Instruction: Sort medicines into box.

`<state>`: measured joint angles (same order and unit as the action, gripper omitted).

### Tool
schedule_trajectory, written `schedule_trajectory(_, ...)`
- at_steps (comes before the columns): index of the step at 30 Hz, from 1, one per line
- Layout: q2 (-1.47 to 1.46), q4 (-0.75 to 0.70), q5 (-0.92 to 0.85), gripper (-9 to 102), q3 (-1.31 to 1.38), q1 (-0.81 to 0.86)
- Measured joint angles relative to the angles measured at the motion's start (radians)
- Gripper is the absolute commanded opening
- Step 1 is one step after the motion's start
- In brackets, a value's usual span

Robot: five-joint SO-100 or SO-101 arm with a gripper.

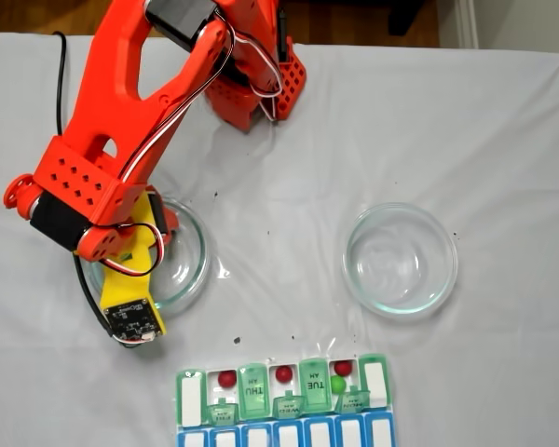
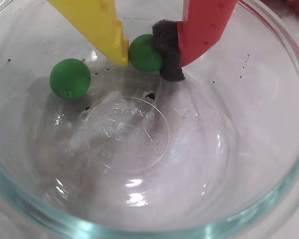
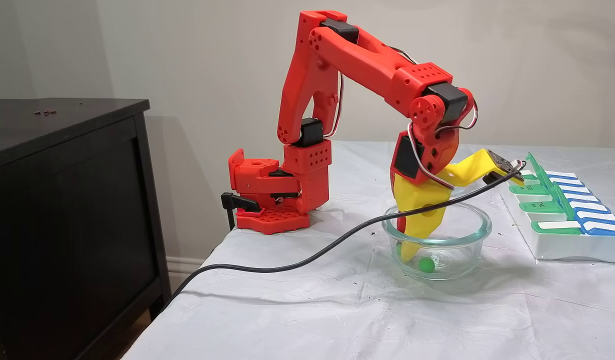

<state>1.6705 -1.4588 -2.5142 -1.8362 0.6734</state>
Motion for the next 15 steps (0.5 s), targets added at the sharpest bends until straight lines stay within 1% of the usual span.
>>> schedule_trajectory(6, 0.003, 0.006, 0.044, 0, -0.009, 0.000)
schedule_trajectory(15, 0.181, 0.095, 0.318, 0, -0.110, -0.006)
